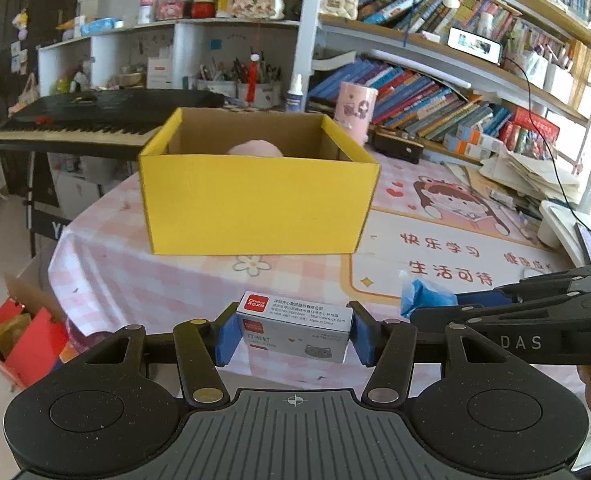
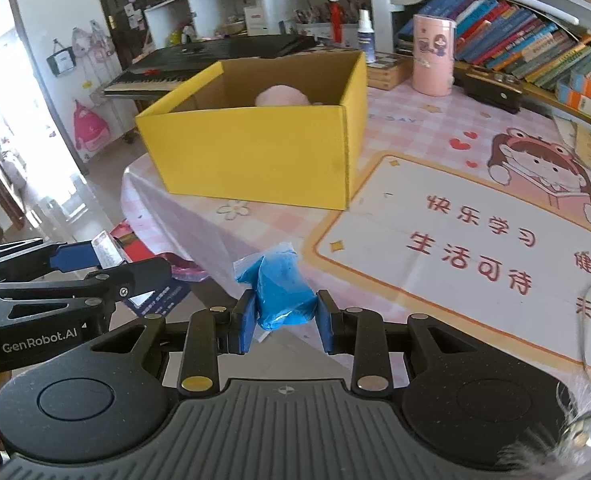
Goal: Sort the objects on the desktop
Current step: 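Carry the white box with the left gripper while the right gripper carries the blue item toward the yellow box, then lower both items into the yellow box and open both grippers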
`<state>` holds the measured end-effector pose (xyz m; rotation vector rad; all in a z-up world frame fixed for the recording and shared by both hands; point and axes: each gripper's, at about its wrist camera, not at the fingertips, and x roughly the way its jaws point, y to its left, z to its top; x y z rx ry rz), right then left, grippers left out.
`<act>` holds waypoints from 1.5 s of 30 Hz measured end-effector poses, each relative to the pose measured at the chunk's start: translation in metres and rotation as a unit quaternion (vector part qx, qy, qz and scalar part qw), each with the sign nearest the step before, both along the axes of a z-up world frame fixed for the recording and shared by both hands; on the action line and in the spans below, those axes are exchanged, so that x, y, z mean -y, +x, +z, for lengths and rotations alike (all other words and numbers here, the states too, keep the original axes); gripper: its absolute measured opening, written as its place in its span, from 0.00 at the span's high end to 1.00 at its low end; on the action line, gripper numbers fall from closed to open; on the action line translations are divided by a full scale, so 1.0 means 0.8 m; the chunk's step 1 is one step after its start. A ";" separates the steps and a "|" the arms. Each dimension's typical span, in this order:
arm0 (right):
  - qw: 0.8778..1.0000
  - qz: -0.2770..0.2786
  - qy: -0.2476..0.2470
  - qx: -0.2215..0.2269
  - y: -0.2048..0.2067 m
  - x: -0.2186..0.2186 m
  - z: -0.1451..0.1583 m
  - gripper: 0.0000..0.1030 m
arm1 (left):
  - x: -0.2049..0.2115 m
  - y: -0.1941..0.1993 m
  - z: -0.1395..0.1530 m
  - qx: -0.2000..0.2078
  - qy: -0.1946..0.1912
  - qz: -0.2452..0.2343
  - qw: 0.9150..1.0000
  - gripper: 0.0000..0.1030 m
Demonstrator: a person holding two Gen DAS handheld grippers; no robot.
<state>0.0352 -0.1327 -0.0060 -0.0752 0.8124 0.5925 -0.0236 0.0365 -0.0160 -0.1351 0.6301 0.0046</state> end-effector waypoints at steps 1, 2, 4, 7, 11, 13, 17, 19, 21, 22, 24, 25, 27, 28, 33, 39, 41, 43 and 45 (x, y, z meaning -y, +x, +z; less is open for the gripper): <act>1.000 0.003 -0.001 0.001 -0.002 -0.002 0.001 0.72 | -0.003 -0.001 0.000 0.001 -0.002 0.003 1.000 0.47; 1.000 0.007 -0.002 0.003 -0.004 -0.006 0.001 0.72 | -0.006 -0.003 0.000 0.002 -0.003 0.006 1.000 0.47; 1.000 0.013 -0.003 0.005 -0.007 -0.011 0.003 0.72 | -0.010 -0.006 0.000 0.004 -0.006 0.011 1.000 0.47; 1.000 0.021 -0.006 0.009 -0.007 -0.017 0.004 0.72 | -0.017 -0.009 0.001 0.007 -0.010 0.017 1.000 0.47; 0.999 0.029 -0.008 0.012 -0.007 -0.025 0.007 0.72 | -0.023 -0.009 0.003 0.011 -0.012 0.025 1.000 0.47; 0.999 0.033 -0.009 0.014 -0.005 -0.028 0.008 0.72 | -0.025 -0.007 0.005 0.013 -0.014 0.030 0.999 0.47; 0.999 0.044 -0.012 0.016 0.001 -0.034 0.011 0.72 | -0.029 -0.001 0.007 0.015 -0.019 0.042 0.999 0.47; 0.999 0.050 -0.013 0.016 0.006 -0.036 0.012 0.72 | -0.029 0.003 0.008 0.016 -0.021 0.046 0.999 0.47; 0.998 0.057 -0.015 0.018 0.012 -0.038 0.013 0.72 | -0.028 0.009 0.010 0.017 -0.019 0.049 0.998 0.47; 0.998 0.060 -0.013 0.020 0.016 -0.040 0.014 0.72 | -0.028 0.011 0.011 0.018 -0.017 0.051 0.998 0.47; 0.998 0.066 -0.009 0.023 0.026 -0.042 0.015 0.72 | -0.028 0.017 0.015 0.022 -0.014 0.056 0.998 0.47; 0.997 0.068 -0.006 0.025 0.030 -0.043 0.016 0.72 | -0.029 0.020 0.017 0.024 -0.012 0.059 0.998 0.47; 0.997 0.074 -0.001 0.031 0.041 -0.046 0.020 0.72 | -0.030 0.029 0.024 0.030 -0.009 0.066 0.997 0.47; 0.996 0.077 0.003 0.036 0.047 -0.046 0.023 0.72 | -0.031 0.035 0.027 0.034 -0.008 0.070 0.997 0.47; 0.994 0.076 0.032 0.065 0.087 -0.046 0.048 0.72 | -0.033 0.069 0.051 0.067 0.000 0.087 0.994 0.47; 0.990 0.092 0.050 0.094 0.145 -0.053 0.074 0.72 | -0.033 0.120 0.067 0.093 0.011 0.105 0.990 0.47; 0.988 0.103 0.045 0.107 0.163 -0.059 0.078 0.72 | -0.035 0.138 0.068 0.095 0.013 0.112 0.989 0.47; 0.985 0.115 0.034 0.120 0.178 -0.065 0.078 0.72 | -0.036 0.154 0.067 0.093 0.016 0.118 0.988 0.47; 0.983 0.130 0.010 0.130 0.195 -0.074 0.074 0.72 | -0.039 0.175 0.061 0.082 0.013 0.118 0.990 0.47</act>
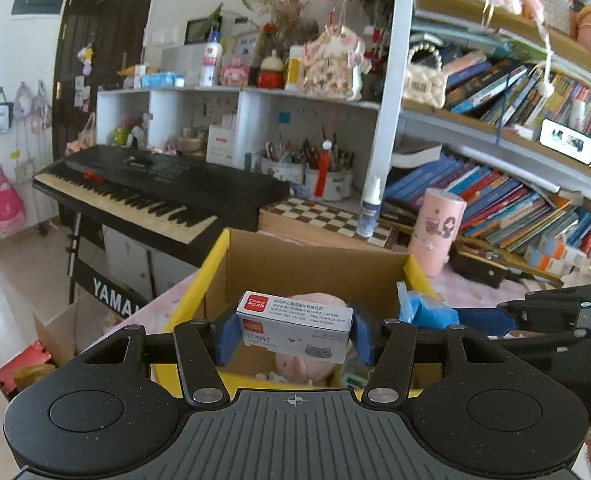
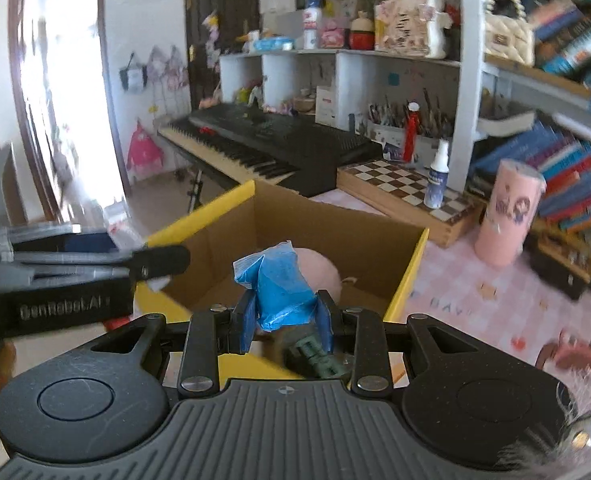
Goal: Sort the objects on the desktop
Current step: 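Lower both items into the yellow box and open both grippers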
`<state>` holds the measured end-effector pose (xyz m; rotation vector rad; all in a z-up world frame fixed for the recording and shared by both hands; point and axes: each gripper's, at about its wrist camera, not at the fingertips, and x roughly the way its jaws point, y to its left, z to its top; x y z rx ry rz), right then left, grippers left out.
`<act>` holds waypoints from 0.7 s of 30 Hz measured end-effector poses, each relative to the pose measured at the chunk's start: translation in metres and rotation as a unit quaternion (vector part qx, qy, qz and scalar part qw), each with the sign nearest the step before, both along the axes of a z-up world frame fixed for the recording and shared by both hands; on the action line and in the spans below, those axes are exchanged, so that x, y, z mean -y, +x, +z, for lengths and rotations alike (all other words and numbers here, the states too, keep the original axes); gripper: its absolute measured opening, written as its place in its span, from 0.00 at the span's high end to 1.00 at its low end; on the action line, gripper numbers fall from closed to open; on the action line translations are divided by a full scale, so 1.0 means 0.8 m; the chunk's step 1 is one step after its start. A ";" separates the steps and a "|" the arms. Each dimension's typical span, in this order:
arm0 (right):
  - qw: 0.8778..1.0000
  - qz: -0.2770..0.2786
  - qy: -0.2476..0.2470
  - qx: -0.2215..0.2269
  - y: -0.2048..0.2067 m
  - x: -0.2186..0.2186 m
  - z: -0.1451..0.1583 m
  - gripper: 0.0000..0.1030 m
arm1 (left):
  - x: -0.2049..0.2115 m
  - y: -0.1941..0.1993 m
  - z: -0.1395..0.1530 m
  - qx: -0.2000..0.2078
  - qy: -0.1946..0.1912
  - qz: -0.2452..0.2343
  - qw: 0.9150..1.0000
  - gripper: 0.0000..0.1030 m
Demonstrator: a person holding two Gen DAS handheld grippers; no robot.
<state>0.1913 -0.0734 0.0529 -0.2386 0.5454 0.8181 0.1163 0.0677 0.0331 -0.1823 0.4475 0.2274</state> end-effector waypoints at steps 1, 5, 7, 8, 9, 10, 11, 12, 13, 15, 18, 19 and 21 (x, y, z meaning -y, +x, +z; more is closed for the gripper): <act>1.000 0.005 -0.010 0.005 0.006 -0.003 -0.003 0.72 | -0.002 0.010 -0.003 -0.008 -0.007 -0.005 1.000 0.47; 0.995 0.051 -0.074 0.035 0.027 -0.025 -0.020 0.72 | -0.002 0.043 -0.022 -0.038 -0.012 -0.015 0.999 0.47; 0.991 0.078 -0.102 0.047 0.037 -0.034 -0.028 0.72 | -0.001 0.057 -0.032 -0.055 -0.014 -0.015 0.998 0.47; 0.988 0.090 -0.114 0.052 0.042 -0.038 -0.032 0.72 | -0.001 0.063 -0.036 -0.062 -0.014 -0.013 0.998 0.47; 0.985 0.103 -0.129 0.052 0.049 -0.043 -0.037 0.72 | -0.001 0.069 -0.041 -0.069 -0.015 -0.012 0.997 0.47; 0.982 0.113 -0.140 0.048 0.054 -0.047 -0.041 0.72 | 0.000 0.073 -0.045 -0.075 -0.016 -0.011 0.997 0.47; 0.981 0.120 -0.148 0.041 0.060 -0.050 -0.045 0.72 | -0.001 0.076 -0.049 -0.082 -0.020 -0.010 0.996 0.47; 0.979 0.125 -0.155 0.033 0.065 -0.052 -0.048 0.72 | -0.002 0.079 -0.052 -0.087 -0.026 -0.006 0.996 0.47; 0.979 0.136 -0.153 0.021 0.069 -0.053 -0.050 0.72 | -0.005 0.081 -0.055 -0.089 -0.034 -0.002 0.995 0.47; 0.977 0.151 -0.153 -0.001 0.078 -0.055 -0.051 0.72 | -0.008 0.086 -0.058 -0.095 -0.035 0.002 0.995 0.47; 0.973 0.167 -0.155 -0.027 0.085 -0.057 -0.051 0.72 | -0.010 0.093 -0.062 -0.110 -0.036 0.002 0.993 0.47; 0.973 0.168 -0.153 -0.044 0.089 -0.057 -0.052 0.72 | -0.009 0.095 -0.063 -0.114 -0.034 0.002 0.993 0.47; 0.973 0.163 -0.142 -0.081 0.097 -0.054 -0.056 0.72 | -0.008 0.097 -0.065 -0.119 -0.033 0.002 0.992 0.47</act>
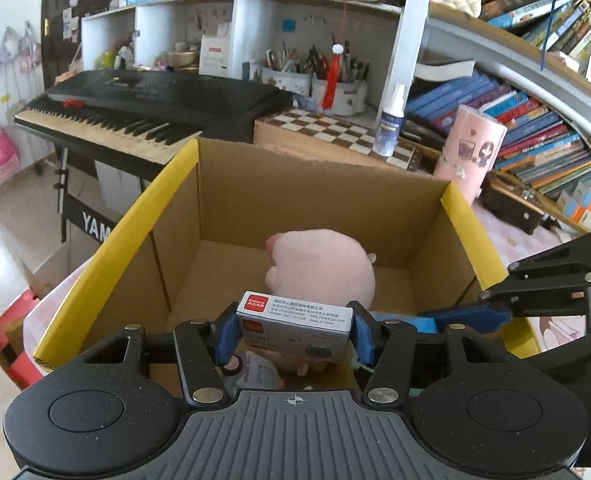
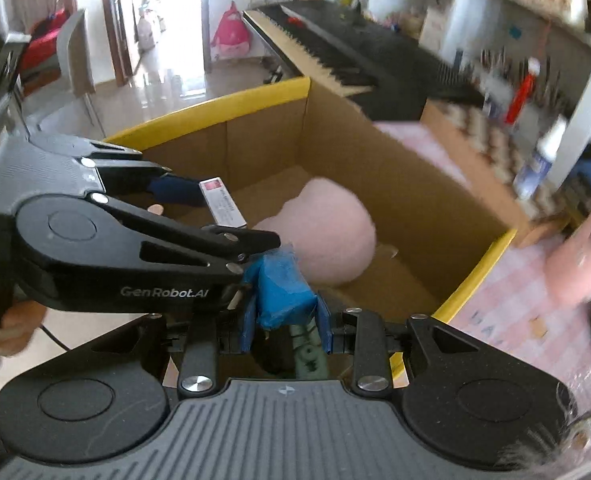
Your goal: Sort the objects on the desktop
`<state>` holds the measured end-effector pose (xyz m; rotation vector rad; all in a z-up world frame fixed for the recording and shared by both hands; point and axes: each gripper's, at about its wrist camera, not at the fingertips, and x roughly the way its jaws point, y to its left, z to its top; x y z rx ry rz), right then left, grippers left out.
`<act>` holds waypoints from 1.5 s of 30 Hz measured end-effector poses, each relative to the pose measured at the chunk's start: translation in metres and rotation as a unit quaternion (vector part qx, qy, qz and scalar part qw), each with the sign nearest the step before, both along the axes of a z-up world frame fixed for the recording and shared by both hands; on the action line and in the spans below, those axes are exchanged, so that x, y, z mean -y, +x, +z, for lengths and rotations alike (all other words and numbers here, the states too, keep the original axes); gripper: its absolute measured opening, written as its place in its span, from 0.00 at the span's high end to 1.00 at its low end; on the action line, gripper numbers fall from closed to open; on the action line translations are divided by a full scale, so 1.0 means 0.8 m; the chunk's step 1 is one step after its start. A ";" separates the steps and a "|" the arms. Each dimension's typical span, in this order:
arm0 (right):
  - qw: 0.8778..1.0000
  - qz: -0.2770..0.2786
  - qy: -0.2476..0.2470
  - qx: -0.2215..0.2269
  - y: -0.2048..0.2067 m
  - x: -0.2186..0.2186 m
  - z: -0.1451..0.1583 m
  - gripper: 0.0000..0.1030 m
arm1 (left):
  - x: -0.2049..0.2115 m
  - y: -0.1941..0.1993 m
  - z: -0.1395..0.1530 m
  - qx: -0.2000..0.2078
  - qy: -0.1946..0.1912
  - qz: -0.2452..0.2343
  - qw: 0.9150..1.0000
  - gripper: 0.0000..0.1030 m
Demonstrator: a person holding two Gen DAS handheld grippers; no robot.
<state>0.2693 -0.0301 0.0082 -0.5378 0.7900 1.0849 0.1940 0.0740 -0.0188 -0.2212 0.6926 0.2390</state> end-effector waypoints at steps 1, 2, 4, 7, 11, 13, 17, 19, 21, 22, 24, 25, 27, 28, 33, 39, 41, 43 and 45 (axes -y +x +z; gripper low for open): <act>1.000 -0.002 0.003 -0.001 -0.001 0.002 0.000 0.72 | 0.000 0.002 -0.001 -0.003 0.000 0.001 1.000 0.47; 1.000 -0.001 0.003 -0.001 -0.003 0.003 0.000 0.72 | 0.000 0.004 -0.001 -0.006 0.000 0.001 1.000 0.47; 1.000 -0.005 0.003 -0.001 -0.005 0.003 0.001 0.72 | 0.001 0.008 -0.002 -0.014 -0.002 0.003 1.000 0.45; 1.000 -0.022 0.007 -0.001 -0.005 0.006 0.002 0.66 | 0.002 0.007 0.000 -0.011 0.010 0.016 1.000 0.26; 0.998 -0.030 0.024 0.043 -0.021 0.018 0.009 0.48 | 0.004 -0.005 0.007 0.013 0.009 0.009 1.000 0.16; 0.997 -0.043 0.040 0.060 -0.032 0.029 0.015 0.48 | 0.007 -0.013 0.012 0.025 0.012 0.006 1.000 0.13; 0.988 -0.094 0.081 0.090 -0.056 0.060 0.029 0.42 | 0.009 -0.036 0.026 0.064 0.006 0.008 0.998 0.06; 0.979 -0.138 0.098 0.110 -0.071 0.075 0.036 0.35 | 0.008 -0.050 0.035 0.086 0.003 0.005 0.996 0.05; 0.966 -0.190 0.115 0.129 -0.086 0.090 0.041 0.31 | 0.008 -0.065 0.044 0.110 0.001 0.000 0.994 0.03; 0.959 -0.218 0.123 0.133 -0.093 0.098 0.042 0.31 | 0.008 -0.072 0.047 0.120 0.000 -0.003 0.993 0.02; 0.943 -0.271 0.140 0.133 -0.107 0.114 0.043 0.28 | 0.009 -0.087 0.053 0.139 -0.001 -0.012 0.990 0.01; 0.936 -0.292 0.146 0.134 -0.114 0.120 0.043 0.26 | 0.010 -0.095 0.055 0.145 -0.002 -0.018 0.989 0.01; 0.917 -0.338 0.159 0.139 -0.132 0.132 0.043 0.24 | 0.013 -0.109 0.057 0.150 -0.003 -0.035 0.988 0.01; 0.910 -0.353 0.162 0.141 -0.140 0.136 0.041 0.24 | 0.015 -0.116 0.057 0.149 -0.002 -0.043 0.988 0.01; 0.879 -0.416 0.170 0.159 -0.199 0.154 0.034 0.19 | 0.025 -0.155 0.044 0.125 0.019 -0.063 0.990 0.01; 0.852 -0.469 0.160 0.168 -0.262 0.167 0.017 0.15 | 0.029 -0.198 0.023 0.093 0.016 -0.081 0.992 0.01; 0.846 -0.485 0.152 0.164 -0.279 0.170 0.011 0.13 | 0.031 -0.210 0.019 0.088 0.012 -0.091 0.992 0.01; 0.838 -0.499 0.145 0.163 -0.296 0.172 0.005 0.11 | 0.033 -0.219 0.015 0.083 0.003 -0.104 0.991 0.01; 0.833 -0.512 0.139 0.157 -0.312 0.176 -0.002 0.08 | 0.034 -0.224 0.010 0.077 -0.011 -0.120 0.990 0.01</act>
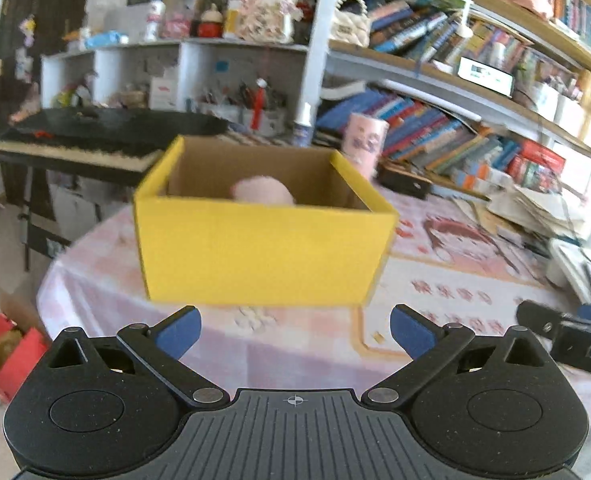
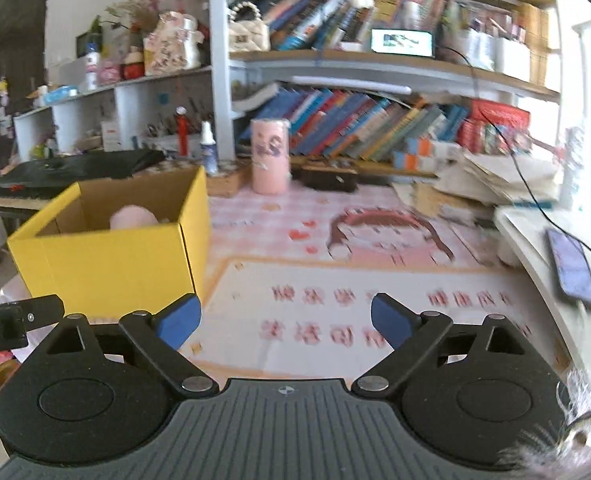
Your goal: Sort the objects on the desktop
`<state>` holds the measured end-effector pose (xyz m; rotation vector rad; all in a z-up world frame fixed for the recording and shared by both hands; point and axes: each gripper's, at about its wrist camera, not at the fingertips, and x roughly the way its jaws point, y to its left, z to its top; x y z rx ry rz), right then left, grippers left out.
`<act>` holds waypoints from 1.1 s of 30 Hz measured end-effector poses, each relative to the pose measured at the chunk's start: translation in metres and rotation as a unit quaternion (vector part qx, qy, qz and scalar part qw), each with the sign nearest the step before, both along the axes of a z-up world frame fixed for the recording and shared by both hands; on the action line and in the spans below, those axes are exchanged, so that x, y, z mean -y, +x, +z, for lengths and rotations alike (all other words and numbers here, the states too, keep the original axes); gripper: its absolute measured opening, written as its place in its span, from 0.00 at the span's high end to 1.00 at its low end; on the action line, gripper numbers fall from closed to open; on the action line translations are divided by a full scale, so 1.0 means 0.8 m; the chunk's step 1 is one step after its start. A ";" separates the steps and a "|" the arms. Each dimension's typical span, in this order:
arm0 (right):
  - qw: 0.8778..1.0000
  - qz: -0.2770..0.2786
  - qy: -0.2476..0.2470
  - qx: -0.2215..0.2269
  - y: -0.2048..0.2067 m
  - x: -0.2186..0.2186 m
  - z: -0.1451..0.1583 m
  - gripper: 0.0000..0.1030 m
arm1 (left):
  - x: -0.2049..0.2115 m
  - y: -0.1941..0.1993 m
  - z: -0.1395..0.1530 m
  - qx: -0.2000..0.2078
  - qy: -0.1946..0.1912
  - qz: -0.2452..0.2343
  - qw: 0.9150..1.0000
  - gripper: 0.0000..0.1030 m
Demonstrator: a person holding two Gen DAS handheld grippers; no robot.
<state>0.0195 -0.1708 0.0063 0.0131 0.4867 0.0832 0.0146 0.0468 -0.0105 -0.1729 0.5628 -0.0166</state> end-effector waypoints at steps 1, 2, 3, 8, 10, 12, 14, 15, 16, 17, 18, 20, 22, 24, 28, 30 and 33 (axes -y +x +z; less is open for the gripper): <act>1.000 -0.005 0.002 -0.006 -0.008 0.002 -0.004 0.07 | 0.000 -0.003 -0.002 -0.003 -0.006 -0.008 1.000 0.01; 1.000 -0.011 0.005 -0.013 -0.014 0.004 -0.008 0.05 | 0.001 -0.006 -0.004 -0.006 -0.007 -0.013 1.000 0.01; 1.000 -0.016 0.011 -0.021 -0.019 0.007 -0.011 0.05 | 0.002 -0.009 -0.005 -0.009 -0.006 -0.016 1.000 0.01; 0.998 -0.042 0.018 -0.041 -0.032 0.015 -0.016 0.04 | 0.011 -0.013 -0.007 -0.020 0.012 -0.017 1.000 0.01; 0.998 -0.045 0.012 -0.047 -0.035 0.015 -0.017 0.04 | 0.018 -0.015 -0.008 -0.023 0.026 -0.016 0.999 0.01; 0.998 -0.045 0.001 -0.054 -0.039 0.015 -0.020 0.02 | 0.025 -0.016 -0.010 -0.026 0.043 -0.015 0.999 0.01; 0.997 -0.047 -0.009 -0.057 -0.042 0.016 -0.022 0.02 | 0.032 -0.016 -0.011 -0.031 0.058 -0.018 0.998 0.01; 0.997 -0.049 -0.010 -0.059 -0.044 0.017 -0.023 0.02 | 0.036 -0.016 -0.012 -0.034 0.065 -0.021 0.997 0.01; 0.997 -0.051 -0.009 -0.060 -0.045 0.018 -0.023 0.01 | 0.039 -0.017 -0.012 -0.036 0.069 -0.023 0.997 0.01; 0.997 -0.055 -0.006 -0.061 -0.046 0.020 -0.023 0.01 | 0.040 -0.017 -0.012 -0.036 0.072 -0.025 0.996 0.01; 0.996 -0.059 -0.003 -0.060 -0.046 0.023 -0.023 0.01 | 0.041 -0.017 -0.011 -0.036 0.074 -0.027 0.996 0.01; 0.996 -0.067 0.001 -0.061 -0.047 0.027 -0.023 0.01 | 0.043 -0.016 -0.010 -0.037 0.080 -0.025 0.996 0.01; 0.996 -0.070 0.003 -0.063 -0.048 0.029 -0.022 0.01 | 0.043 -0.015 -0.012 -0.042 0.082 -0.022 0.996 0.01; 0.995 -0.070 0.004 -0.065 -0.048 0.031 -0.022 0.01 | 0.043 -0.015 -0.012 -0.047 0.081 -0.021 0.995 0.01; 0.995 -0.070 0.003 -0.065 -0.049 0.030 -0.022 0.01 | 0.043 -0.014 -0.013 -0.051 0.071 -0.024 0.996 0.01; 0.995 -0.071 0.003 -0.066 -0.050 0.031 -0.022 0.00 | 0.044 -0.013 -0.013 -0.054 0.066 -0.025 0.996 0.01; 0.995 -0.071 0.004 -0.069 -0.051 0.034 -0.022 0.00 | 0.046 -0.012 -0.014 -0.057 0.066 -0.025 0.996 0.01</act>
